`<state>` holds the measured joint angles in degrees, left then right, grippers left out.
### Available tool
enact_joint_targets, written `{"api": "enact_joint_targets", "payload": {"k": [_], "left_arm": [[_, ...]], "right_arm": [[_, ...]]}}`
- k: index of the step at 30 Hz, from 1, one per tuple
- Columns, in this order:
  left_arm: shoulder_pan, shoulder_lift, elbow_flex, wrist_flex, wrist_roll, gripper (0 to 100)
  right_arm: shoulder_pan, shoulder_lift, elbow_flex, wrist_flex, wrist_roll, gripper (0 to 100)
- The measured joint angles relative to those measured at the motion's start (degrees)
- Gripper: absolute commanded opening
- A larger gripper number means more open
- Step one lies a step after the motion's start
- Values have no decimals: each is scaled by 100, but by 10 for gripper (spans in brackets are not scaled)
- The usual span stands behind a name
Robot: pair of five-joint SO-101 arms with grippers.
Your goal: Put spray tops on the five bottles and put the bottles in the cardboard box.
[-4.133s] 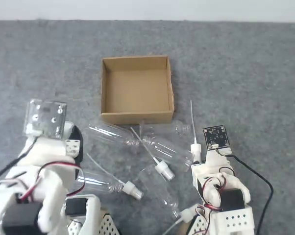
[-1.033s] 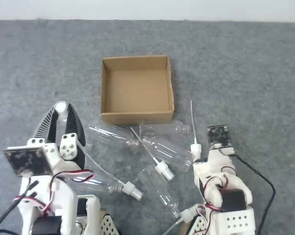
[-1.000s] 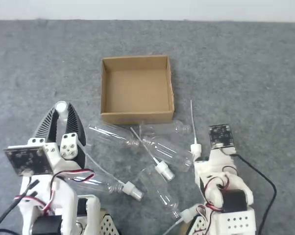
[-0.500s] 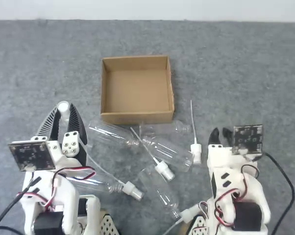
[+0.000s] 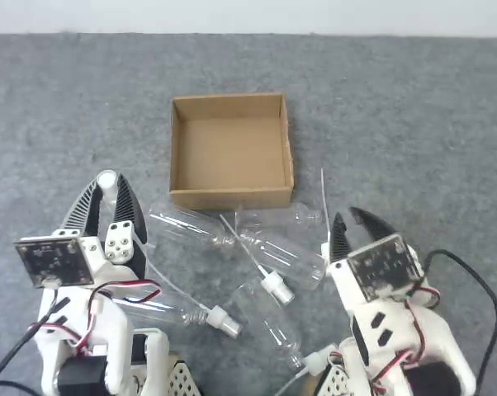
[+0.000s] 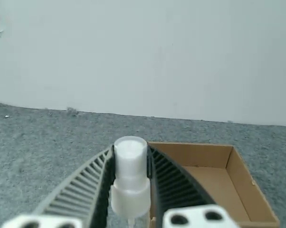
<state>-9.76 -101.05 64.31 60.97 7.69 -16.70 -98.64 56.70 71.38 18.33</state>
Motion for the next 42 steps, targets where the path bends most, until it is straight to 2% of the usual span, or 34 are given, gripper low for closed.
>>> {"api": "enact_joint_targets", "payload": {"k": [8,14,23,33,42], "left_arm": [[0,0,0,0,0,11],[0,0,0,0,0,11],[-35,0,0,0,0,11],[-18,0,0,0,0,11],[-18,0,0,0,0,11]], "right_arm": [[-1108,2057,-1240,633,0,170],[-1600,3218,-1415,738,0,236],[-2356,4246,-1415,738,9,247],[-2558,5758,-1451,220,211,247],[-2576,7305,-2119,18,211,247]]}}
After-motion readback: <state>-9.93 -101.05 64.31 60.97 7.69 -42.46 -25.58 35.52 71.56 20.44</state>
